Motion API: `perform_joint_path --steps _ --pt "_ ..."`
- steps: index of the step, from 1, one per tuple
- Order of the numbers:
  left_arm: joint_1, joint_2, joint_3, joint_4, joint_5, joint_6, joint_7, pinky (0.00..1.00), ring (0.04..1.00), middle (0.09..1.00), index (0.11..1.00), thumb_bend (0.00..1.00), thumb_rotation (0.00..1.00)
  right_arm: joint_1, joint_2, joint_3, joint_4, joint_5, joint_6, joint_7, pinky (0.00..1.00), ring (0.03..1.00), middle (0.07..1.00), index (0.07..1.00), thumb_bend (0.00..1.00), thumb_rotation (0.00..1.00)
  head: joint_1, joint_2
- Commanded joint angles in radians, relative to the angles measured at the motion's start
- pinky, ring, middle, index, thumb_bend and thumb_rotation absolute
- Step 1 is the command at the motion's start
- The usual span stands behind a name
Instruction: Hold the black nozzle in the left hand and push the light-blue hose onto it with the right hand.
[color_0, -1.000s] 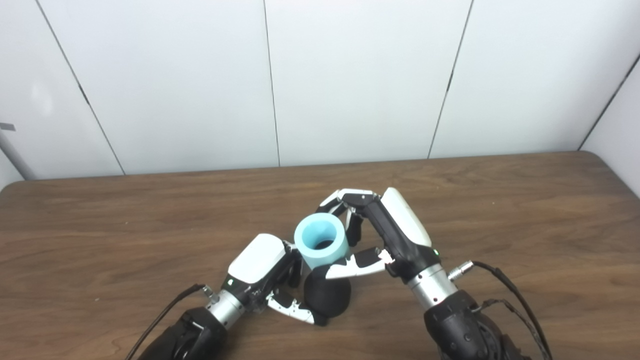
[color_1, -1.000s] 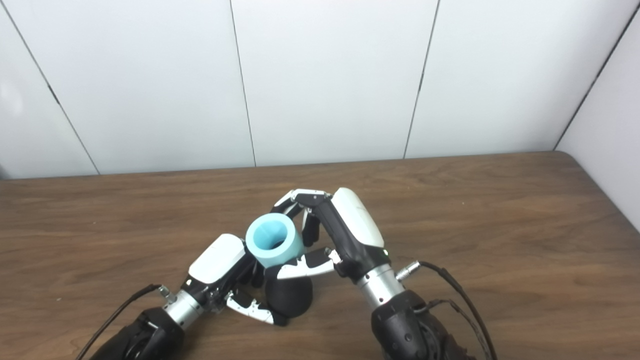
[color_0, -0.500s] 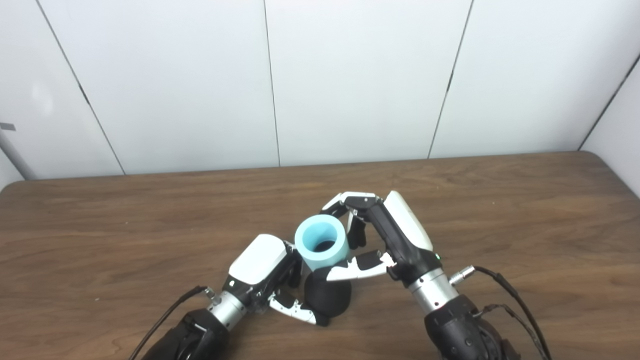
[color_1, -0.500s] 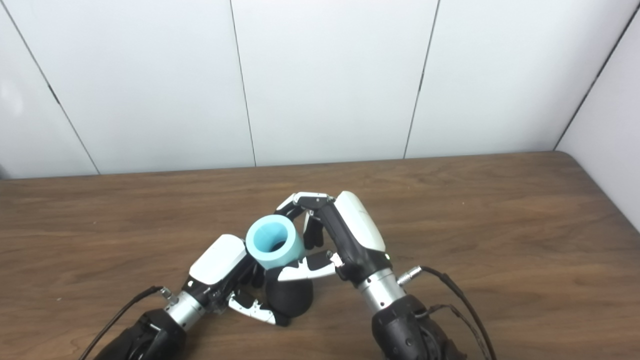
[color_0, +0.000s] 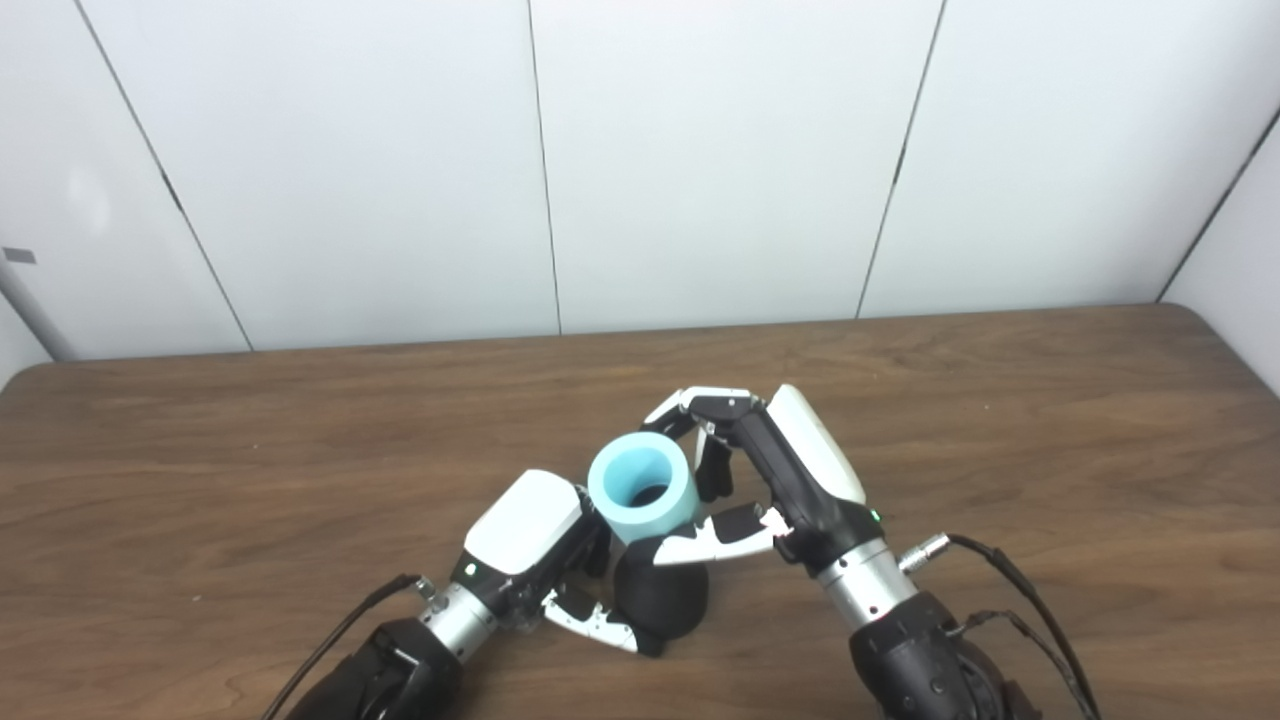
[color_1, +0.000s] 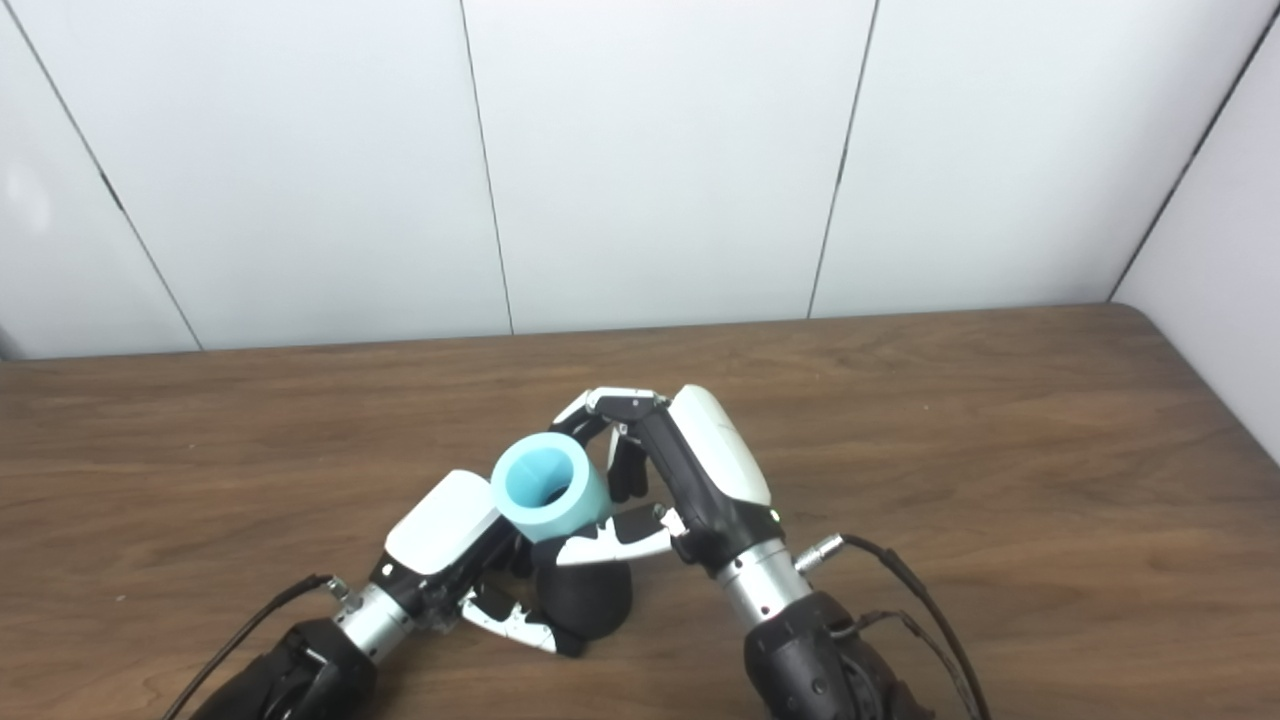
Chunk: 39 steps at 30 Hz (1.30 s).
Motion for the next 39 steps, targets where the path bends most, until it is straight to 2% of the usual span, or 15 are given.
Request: perform_joint_path --steps 1,5,6,9,17,20,23,26,32,39 --pt "0.139 -0.024 -0.072 0.104 0.028 -0.030 -0.014 0.26 0.325 0.405 0.520 0.51 0.00 -0.016 -0.003 -0.005 -0.010 -0.005 -0.017 0.000 0.14 0.208 0.472 0.483 0.53 0.00 0.001 0.002" --pt "0.141 -0.022 -0.072 0.102 0.030 -0.028 -0.014 0.30 0.355 0.421 0.523 0.52 0.00 -0.011 -0.001 -0.006 -0.010 -0.002 -0.019 -0.004 0.15 0.213 0.473 0.482 0.53 0.00 0.002 0.002" --pt "0.141 -0.022 -0.071 0.103 0.031 -0.029 -0.011 0.29 0.349 0.418 0.523 0.52 0.00 -0.009 -0.001 -0.007 -0.009 -0.001 -0.022 -0.007 0.15 0.215 0.444 0.509 0.52 0.00 0.001 0.003" --pt "0.141 -0.021 -0.070 0.104 0.030 -0.028 -0.012 0.28 0.343 0.417 0.523 0.52 0.00 -0.005 0.001 -0.007 -0.007 -0.004 -0.022 -0.011 0.13 0.194 0.469 0.485 0.53 0.00 0.001 0.001" --pt "0.141 -0.018 -0.070 0.103 0.045 -0.023 -0.003 0.28 0.339 0.412 0.523 0.52 0.00 0.006 0.002 -0.015 -0.003 0.005 -0.030 -0.023 0.15 0.217 0.474 0.483 0.53 0.00 0.000 0.001" --pt "0.141 -0.016 -0.071 0.101 0.050 -0.024 -0.001 0.30 0.357 0.420 0.525 0.52 0.00 0.013 0.004 -0.019 0.001 0.007 -0.040 -0.033 0.15 0.216 0.421 0.531 0.52 0.00 -0.002 0.001" --pt "0.141 -0.015 -0.071 0.101 0.056 -0.023 0.001 0.28 0.344 0.416 0.524 0.52 0.00 0.022 0.010 -0.024 0.005 0.000 -0.050 -0.051 0.13 0.195 0.467 0.488 0.53 0.00 -0.002 0.000" --pt "0.142 -0.015 -0.070 0.100 0.057 -0.019 -0.001 0.28 0.339 0.413 0.525 0.51 0.00 0.033 0.015 -0.030 0.014 0.003 -0.064 -0.068 0.12 0.173 0.471 0.483 0.53 0.00 -0.002 0.000" --pt "0.142 -0.016 -0.069 0.104 0.061 -0.017 0.001 0.30 0.363 0.426 0.526 0.52 0.00 0.041 0.015 -0.039 0.011 -0.008 -0.060 -0.078 0.13 0.193 0.473 0.483 0.53 0.00 -0.002 0.000" --pt "0.144 -0.016 -0.068 0.100 0.061 -0.015 0.000 0.28 0.340 0.415 0.524 0.52 0.00 0.049 0.030 -0.062 0.010 0.034 -0.056 -0.087 0.10 0.160 0.471 0.483 0.53 0.00 -0.004 -0.001"
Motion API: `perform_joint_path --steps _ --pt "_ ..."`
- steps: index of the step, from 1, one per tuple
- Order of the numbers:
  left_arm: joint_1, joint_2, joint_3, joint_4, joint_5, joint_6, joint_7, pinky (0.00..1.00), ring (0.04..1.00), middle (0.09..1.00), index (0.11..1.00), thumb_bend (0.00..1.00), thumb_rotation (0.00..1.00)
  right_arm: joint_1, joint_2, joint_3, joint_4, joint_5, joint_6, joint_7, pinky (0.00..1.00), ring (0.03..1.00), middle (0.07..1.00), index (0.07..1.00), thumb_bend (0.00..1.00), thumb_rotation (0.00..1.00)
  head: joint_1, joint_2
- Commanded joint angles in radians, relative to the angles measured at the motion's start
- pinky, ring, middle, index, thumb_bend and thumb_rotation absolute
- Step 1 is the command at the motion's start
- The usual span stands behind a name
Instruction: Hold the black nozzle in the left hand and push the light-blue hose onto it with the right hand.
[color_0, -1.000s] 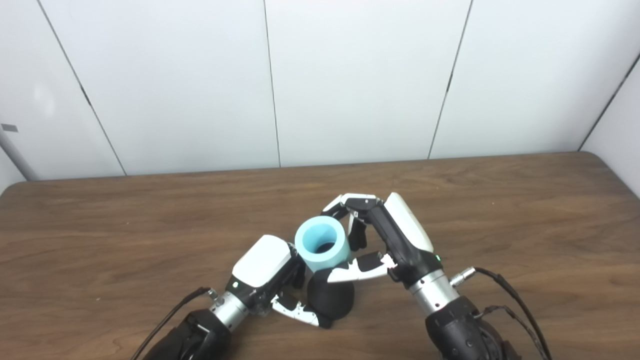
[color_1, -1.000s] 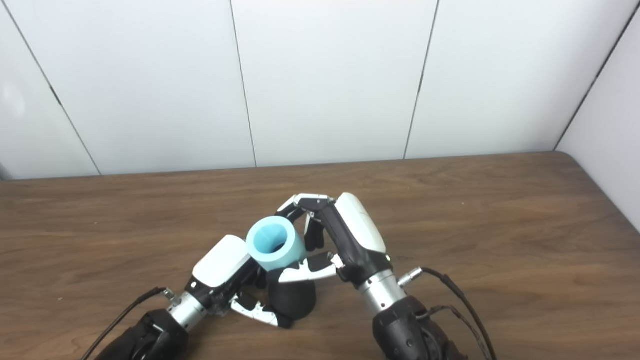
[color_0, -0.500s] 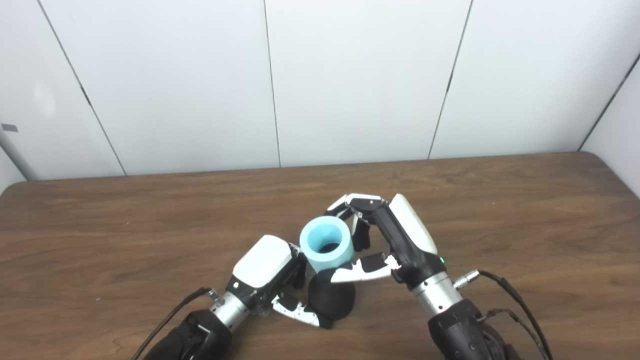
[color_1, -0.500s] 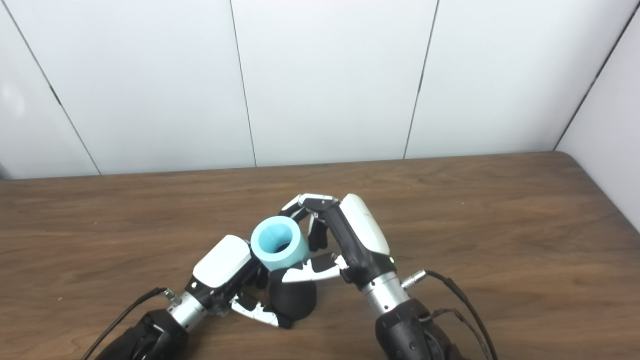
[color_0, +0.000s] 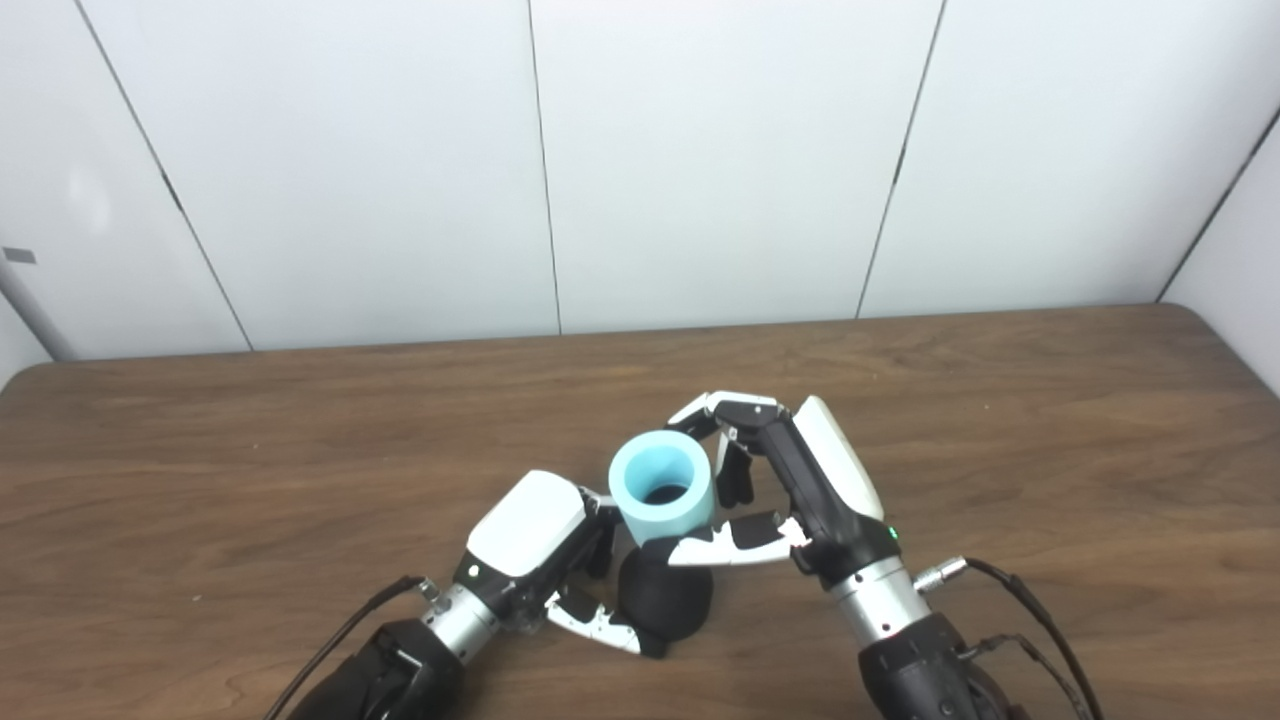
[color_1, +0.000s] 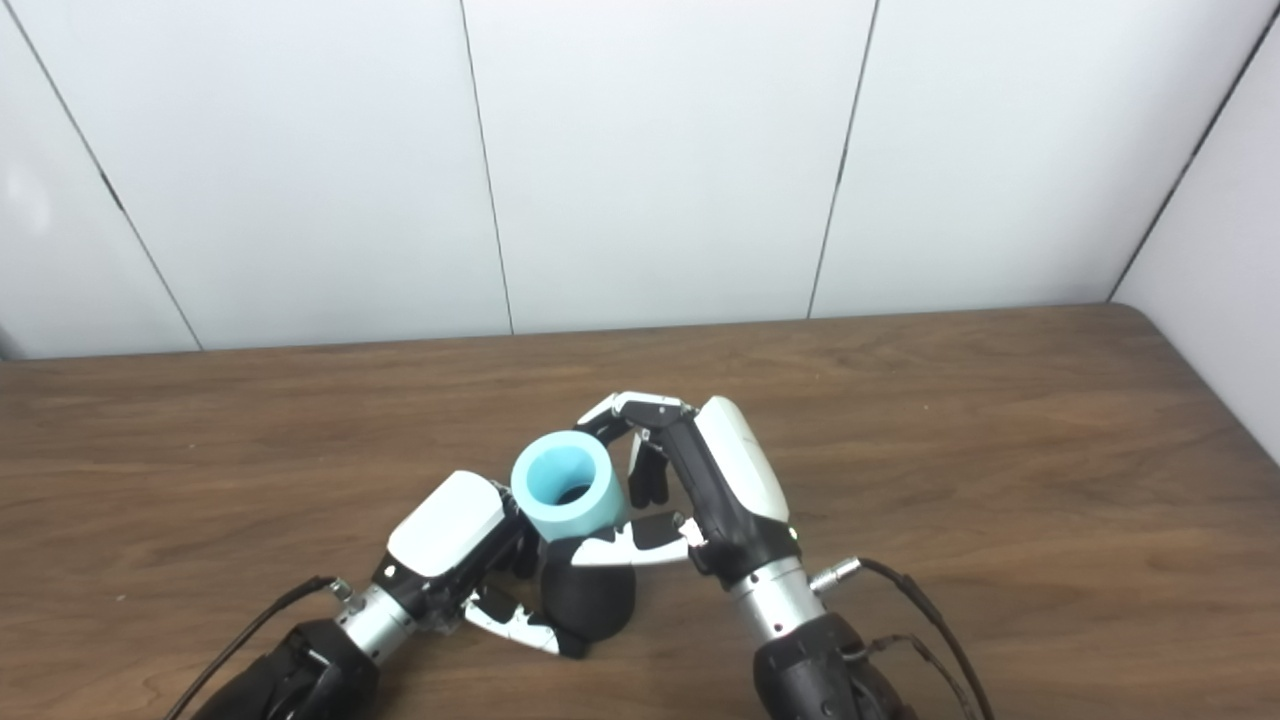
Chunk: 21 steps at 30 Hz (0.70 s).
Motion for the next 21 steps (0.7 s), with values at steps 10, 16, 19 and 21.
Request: perform_joint_path --steps 10,16,19,21 --pt "0.144 -0.015 -0.069 0.104 0.035 -0.015 -0.010 0.31 0.368 0.428 0.525 0.52 0.00 0.007 0.022 -0.057 -0.007 0.087 0.035 -0.006 0.18 0.257 0.437 0.539 0.52 0.00 0.000 0.003" --pt "0.144 -0.013 -0.070 0.100 0.040 -0.013 -0.007 0.30 0.359 0.418 0.524 0.52 0.00 0.012 0.030 -0.068 -0.001 0.128 0.042 -0.011 0.27 0.340 0.450 0.538 0.52 0.00 -0.002 0.004" --pt "0.145 -0.013 -0.068 0.100 0.037 -0.018 -0.006 0.30 0.356 0.417 0.525 0.52 0.00 0.015 0.029 -0.065 0.000 0.118 0.046 -0.013 0.28 0.353 0.453 0.537 0.52 0.00 -0.002 0.004" --pt "0.144 -0.012 -0.070 0.099 0.040 -0.016 -0.008 0.30 0.358 0.418 0.525 0.52 0.00 0.015 0.028 -0.063 0.002 0.115 0.045 -0.012 0.25 0.330 0.450 0.539 0.52 0.00 -0.002 0.005"
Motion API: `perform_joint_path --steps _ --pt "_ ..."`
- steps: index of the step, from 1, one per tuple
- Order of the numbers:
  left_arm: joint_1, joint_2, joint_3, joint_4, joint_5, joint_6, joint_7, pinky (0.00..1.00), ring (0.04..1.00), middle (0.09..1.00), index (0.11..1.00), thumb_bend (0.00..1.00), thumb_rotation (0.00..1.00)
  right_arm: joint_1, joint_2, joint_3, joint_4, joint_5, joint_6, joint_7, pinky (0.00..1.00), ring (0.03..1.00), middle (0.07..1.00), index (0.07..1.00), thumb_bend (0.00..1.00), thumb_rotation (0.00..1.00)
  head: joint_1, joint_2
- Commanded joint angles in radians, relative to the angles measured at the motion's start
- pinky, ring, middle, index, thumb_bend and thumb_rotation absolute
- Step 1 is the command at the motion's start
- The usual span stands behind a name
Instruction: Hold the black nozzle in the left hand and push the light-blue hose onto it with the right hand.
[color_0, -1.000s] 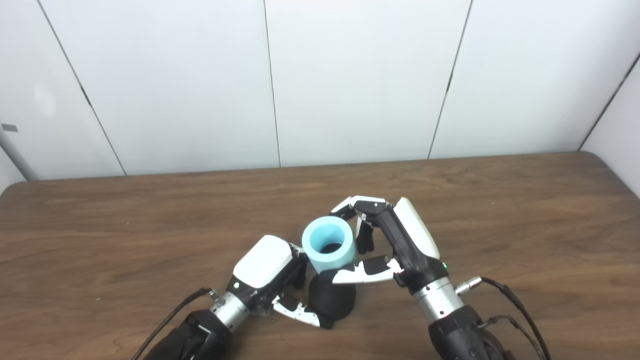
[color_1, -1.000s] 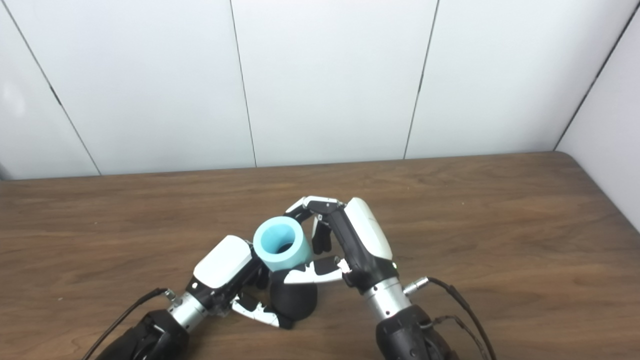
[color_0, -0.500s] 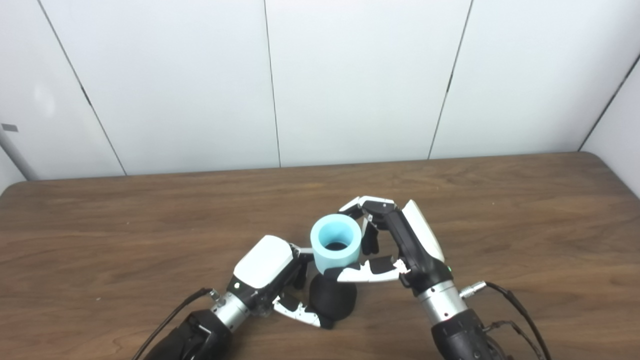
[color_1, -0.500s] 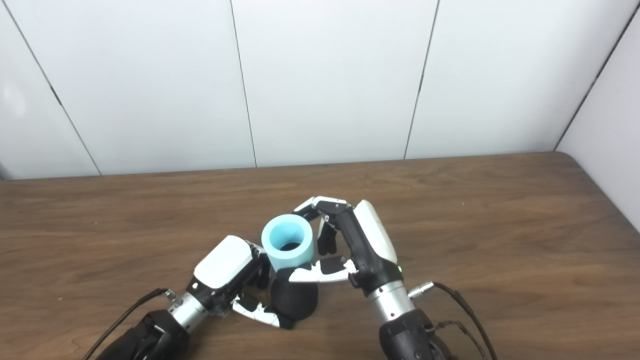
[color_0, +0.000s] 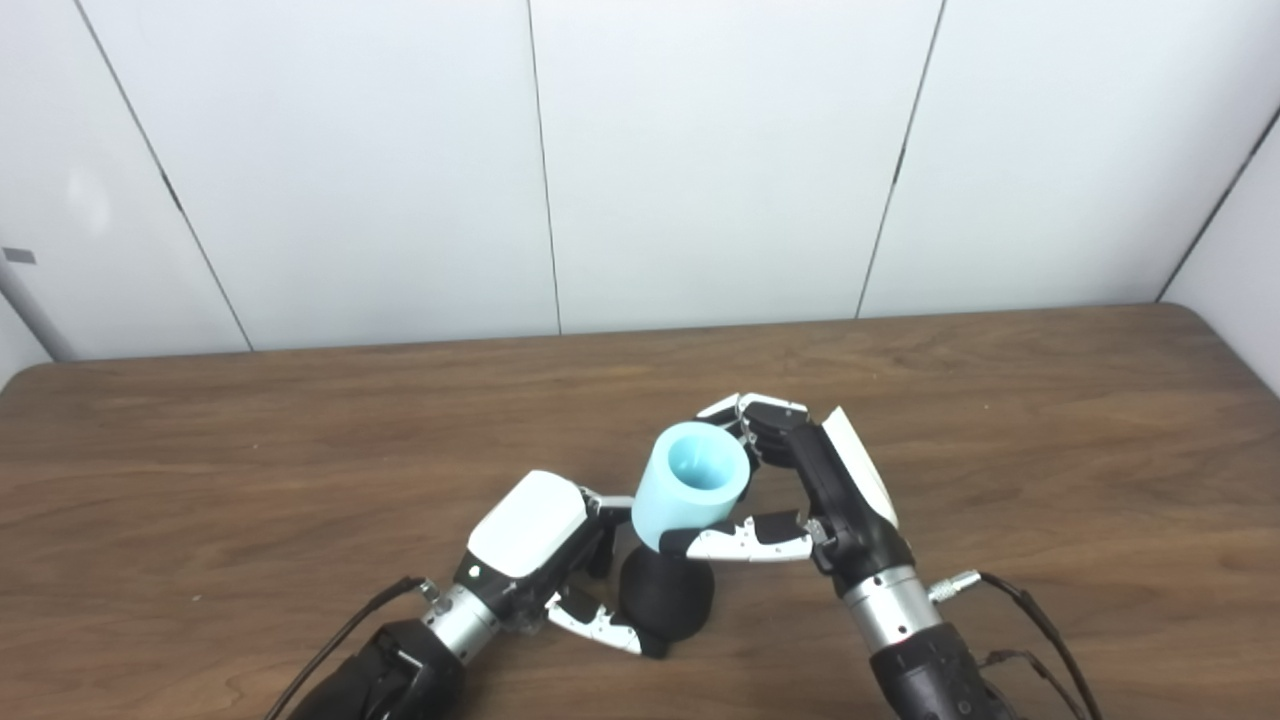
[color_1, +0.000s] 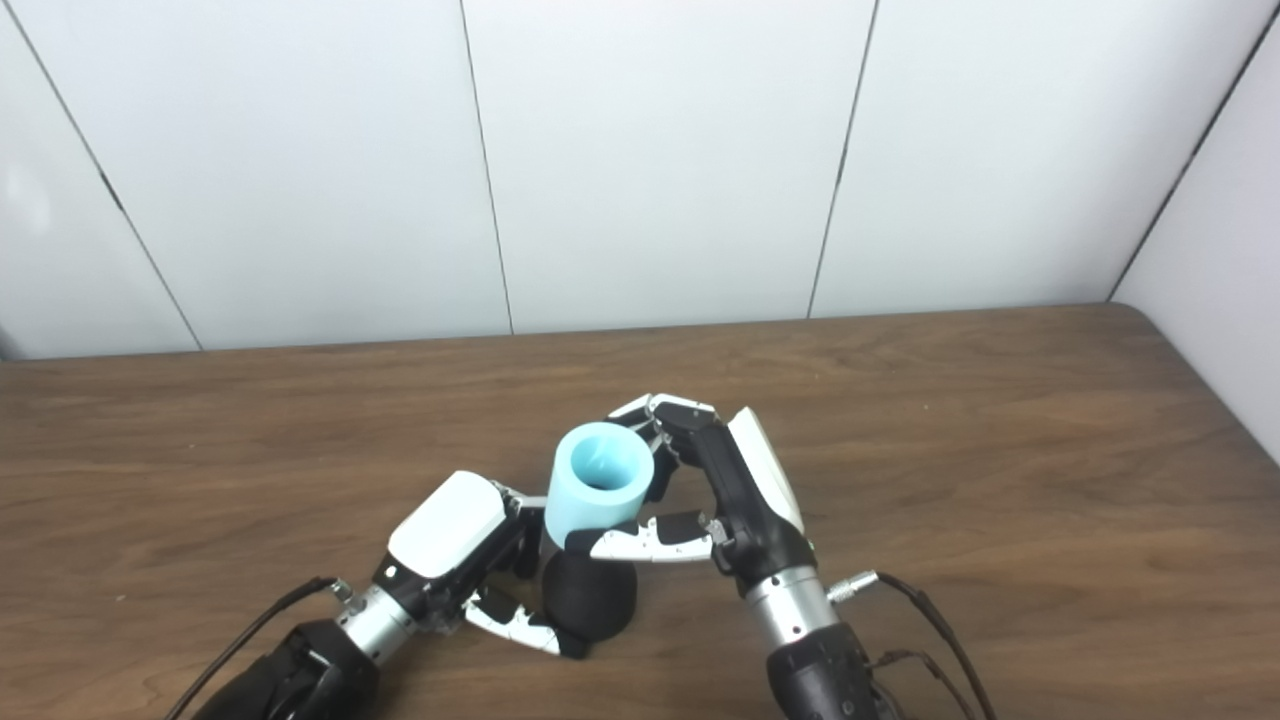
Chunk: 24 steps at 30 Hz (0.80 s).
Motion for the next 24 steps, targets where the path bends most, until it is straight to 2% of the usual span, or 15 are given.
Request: perform_joint_path --steps 1,9,12,16,22,24 --pt "0.144 -0.012 -0.068 0.101 0.032 -0.014 -0.015 0.30 0.360 0.419 0.525 0.52 0.00 -0.009 -0.001 -0.012 -0.008 -0.011 0.000 -0.015 0.24 0.316 0.445 0.541 0.51 0.00 0.000 0.000" --pt "0.144 -0.013 -0.068 0.102 0.028 -0.015 -0.016 0.29 0.355 0.417 0.523 0.52 0.00 -0.011 -0.007 0.005 -0.015 -0.044 0.001 -0.008 0.15 0.222 0.419 0.540 0.51 0.00 -0.001 0.000" --pt "0.143 -0.013 -0.069 0.103 0.031 -0.017 -0.010 0.29 0.350 0.415 0.523 0.52 0.00 -0.016 -0.011 0.015 -0.020 -0.076 0.006 -0.005 0.15 0.225 0.418 0.539 0.52 0.00 -0.002 0.002" --pt "0.143 -0.013 -0.071 0.103 0.035 -0.014 -0.011 0.28 0.337 0.409 0.521 0.52 0.00 -0.025 -0.018 0.025 -0.026 -0.116 0.008 0.000 0.12 0.188 0.470 0.485 0.53 0.00 -0.003 0.003" --pt "0.144 -0.014 -0.072 0.098 0.028 -0.008 -0.026 0.31 0.367 0.422 0.523 0.52 0.00 -0.041 -0.026 0.036 -0.036 -0.146 0.023 0.017 0.13 0.206 0.473 0.482 0.53 0.00 -0.002 0.002" --pt "0.143 -0.014 -0.073 0.099 0.033 -0.009 -0.021 0.31 0.367 0.422 0.523 0.52 0.00 -0.045 -0.026 0.036 -0.038 -0.149 0.029 0.022 0.14 0.216 0.427 0.525 0.52 0.00 -0.002 0.002"
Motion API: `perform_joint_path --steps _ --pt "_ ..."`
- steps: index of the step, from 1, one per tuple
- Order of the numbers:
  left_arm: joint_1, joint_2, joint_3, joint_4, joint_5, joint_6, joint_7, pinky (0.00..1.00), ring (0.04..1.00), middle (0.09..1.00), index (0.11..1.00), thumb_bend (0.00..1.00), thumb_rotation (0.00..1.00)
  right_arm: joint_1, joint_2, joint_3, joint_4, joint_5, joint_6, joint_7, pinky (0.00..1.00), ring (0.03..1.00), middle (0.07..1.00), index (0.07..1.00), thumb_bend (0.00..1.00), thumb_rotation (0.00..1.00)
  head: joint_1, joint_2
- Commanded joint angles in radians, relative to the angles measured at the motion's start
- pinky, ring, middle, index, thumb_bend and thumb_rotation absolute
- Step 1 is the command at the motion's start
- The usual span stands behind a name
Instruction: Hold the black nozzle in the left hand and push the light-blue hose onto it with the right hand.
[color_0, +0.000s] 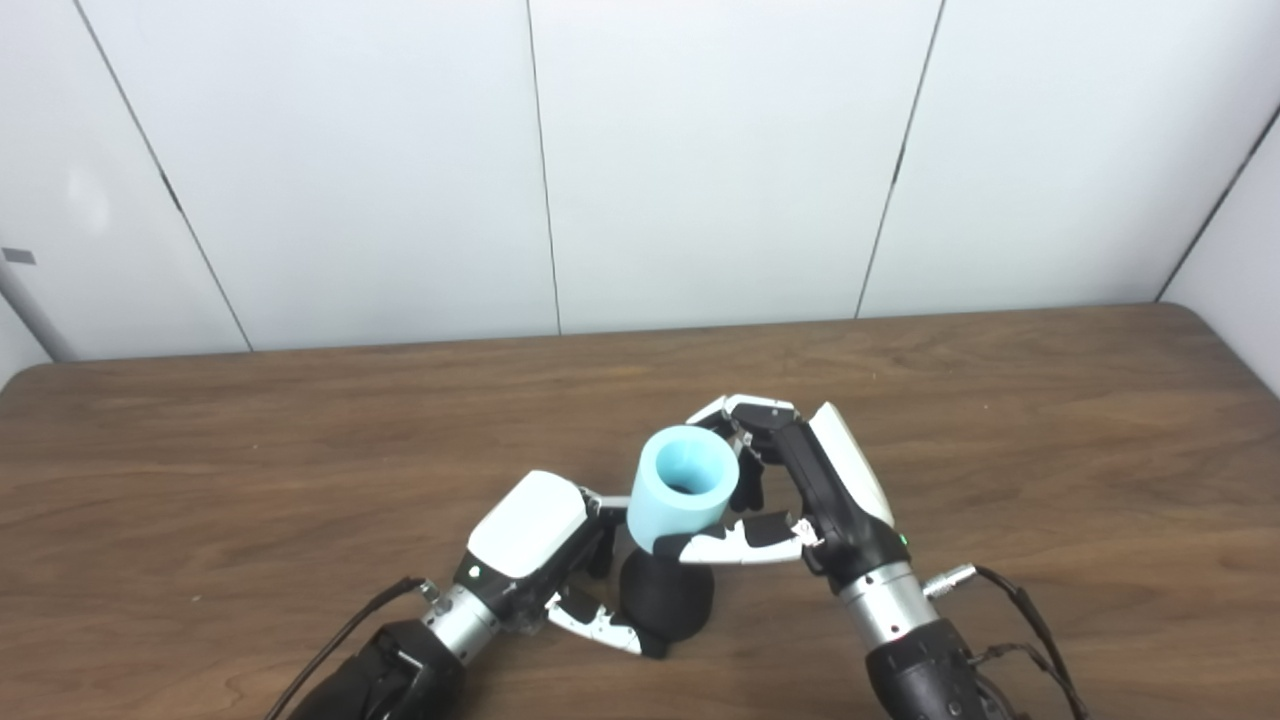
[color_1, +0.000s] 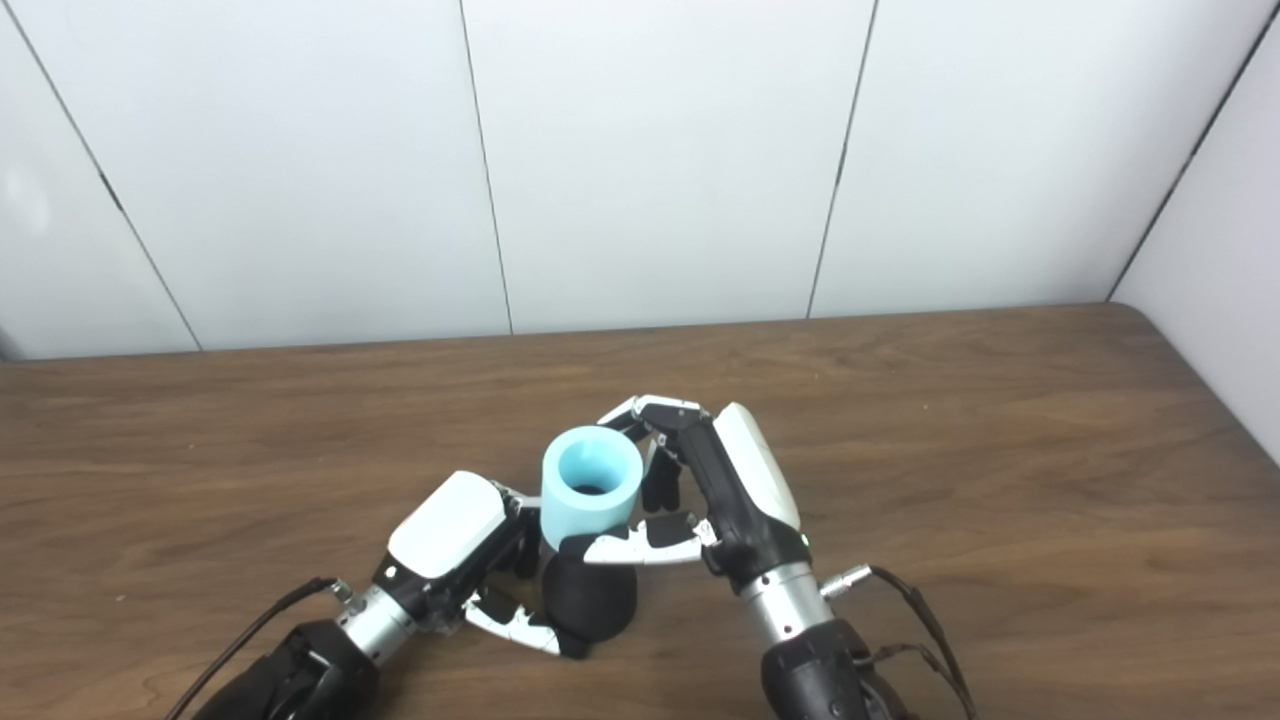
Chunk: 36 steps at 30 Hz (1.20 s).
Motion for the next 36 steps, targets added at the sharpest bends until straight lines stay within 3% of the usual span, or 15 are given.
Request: perform_joint_path --steps 1,8,24,29,32,36 --pt "0.143 -0.014 -0.071 0.098 0.031 -0.011 -0.024 0.30 0.359 0.418 0.522 0.52 0.00 -0.027 -0.002 0.000 -0.017 -0.034 0.015 0.005 0.15 0.226 0.422 0.531 0.52 0.00 0.000 0.001" --pt "0.144 -0.012 -0.071 0.090 0.026 -0.005 -0.037 0.33 0.383 0.428 0.524 0.52 0.00 -0.028 -0.010 0.003 -0.015 -0.045 0.033 0.012 0.12 0.188 0.470 0.485 0.53 0.00 0.000 0.002" --pt "0.144 -0.012 -0.071 0.088 0.028 0.002 -0.040 0.31 0.366 0.421 0.523 0.52 0.00 -0.019 -0.007 -0.002 -0.005 -0.035 0.017 -0.008 0.11 0.179 0.471 0.482 0.53 0.00 0.001 0.000" --pt "0.143 -0.012 -0.071 0.091 0.030 -0.006 -0.030 0.30 0.357 0.418 0.523 0.52 0.00 -0.012 -0.002 -0.003 0.001 -0.031 0.002 -0.024 0.19 0.271 0.424 0.530 0.52 0.00 0.000 -0.001" --pt "0.142 -0.011 -0.073 0.091 0.035 -0.002 -0.030 0.29 0.343 0.410 0.521 0.52 0.00 -0.009 0.001 -0.007 0.007 -0.021 -0.008 -0.032 0.30 0.386 0.450 0.529 0.52 0.00 0.001 -0.001" --pt "0.144 -0.011 -0.071 0.092 0.028 -0.002 -0.034 0.30 0.357 0.414 0.522 0.52 0.00 -0.005 0.006 -0.011 0.002 -0.011 0.007 -0.027 0.32 0.415 0.458 0.532 0.52 0.00 -0.001 -0.001"
